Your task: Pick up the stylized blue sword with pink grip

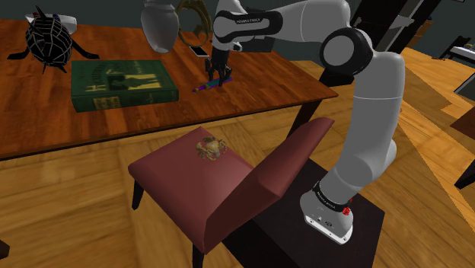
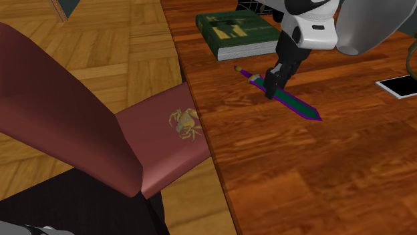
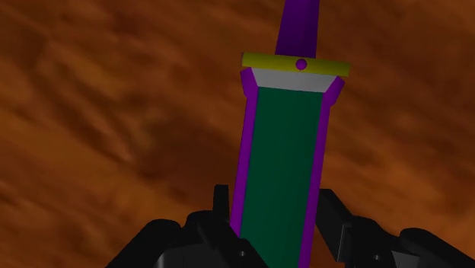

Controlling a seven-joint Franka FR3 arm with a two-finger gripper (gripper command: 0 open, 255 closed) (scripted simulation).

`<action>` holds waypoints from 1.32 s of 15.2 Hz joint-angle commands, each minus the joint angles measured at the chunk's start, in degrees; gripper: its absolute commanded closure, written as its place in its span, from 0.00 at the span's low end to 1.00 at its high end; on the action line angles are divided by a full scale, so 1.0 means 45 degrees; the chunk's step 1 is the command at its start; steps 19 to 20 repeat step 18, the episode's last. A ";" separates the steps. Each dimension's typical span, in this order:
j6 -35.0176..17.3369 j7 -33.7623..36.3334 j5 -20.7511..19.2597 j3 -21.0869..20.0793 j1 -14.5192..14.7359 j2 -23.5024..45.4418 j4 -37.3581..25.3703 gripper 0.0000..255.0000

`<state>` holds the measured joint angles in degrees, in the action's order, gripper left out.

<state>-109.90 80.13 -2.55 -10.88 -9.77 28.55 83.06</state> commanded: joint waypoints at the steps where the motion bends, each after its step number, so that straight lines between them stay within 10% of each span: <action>1: 0.0008 -0.0011 0.0000 0.0004 -0.0009 0.0005 -0.0011 1.00; 20: 0.2467 0.0014 0.0050 -0.0046 0.0063 -0.0249 -0.2224 1.00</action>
